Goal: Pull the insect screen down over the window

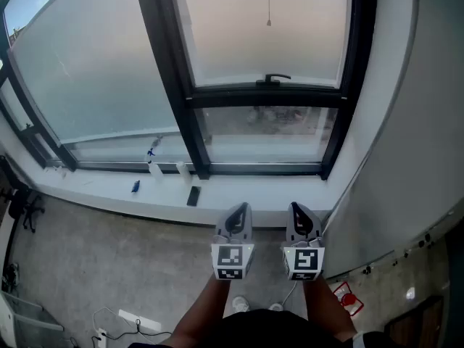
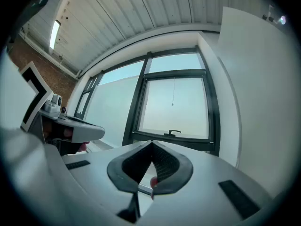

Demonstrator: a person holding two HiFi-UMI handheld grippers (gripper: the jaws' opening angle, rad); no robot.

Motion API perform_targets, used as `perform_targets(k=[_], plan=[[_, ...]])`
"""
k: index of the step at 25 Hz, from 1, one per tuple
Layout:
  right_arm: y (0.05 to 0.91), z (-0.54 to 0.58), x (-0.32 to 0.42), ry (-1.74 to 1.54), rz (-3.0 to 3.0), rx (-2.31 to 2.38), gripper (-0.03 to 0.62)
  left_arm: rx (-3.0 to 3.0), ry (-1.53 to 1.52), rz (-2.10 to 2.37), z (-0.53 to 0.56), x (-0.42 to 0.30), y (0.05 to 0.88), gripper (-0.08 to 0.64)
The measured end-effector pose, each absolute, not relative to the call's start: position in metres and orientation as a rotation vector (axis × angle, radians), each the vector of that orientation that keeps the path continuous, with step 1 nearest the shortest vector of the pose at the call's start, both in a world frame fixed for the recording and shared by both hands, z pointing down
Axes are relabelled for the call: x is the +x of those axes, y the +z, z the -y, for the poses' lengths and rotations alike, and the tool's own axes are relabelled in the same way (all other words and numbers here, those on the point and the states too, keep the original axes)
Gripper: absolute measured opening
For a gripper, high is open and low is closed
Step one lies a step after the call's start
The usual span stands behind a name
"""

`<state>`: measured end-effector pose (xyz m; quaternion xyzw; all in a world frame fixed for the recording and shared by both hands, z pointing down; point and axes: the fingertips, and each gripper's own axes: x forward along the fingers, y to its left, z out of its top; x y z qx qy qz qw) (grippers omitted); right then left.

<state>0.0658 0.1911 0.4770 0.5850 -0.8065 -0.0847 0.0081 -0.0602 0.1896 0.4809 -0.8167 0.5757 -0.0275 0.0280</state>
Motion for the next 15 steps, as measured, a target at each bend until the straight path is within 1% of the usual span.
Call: perform_targets(k=[15], plan=[[0.482,-0.191,0.054,-0.235,2.541,1.792,0.003,-2.541,-0.117,-1.792,-0.184,-0.065,0.49,0.003]])
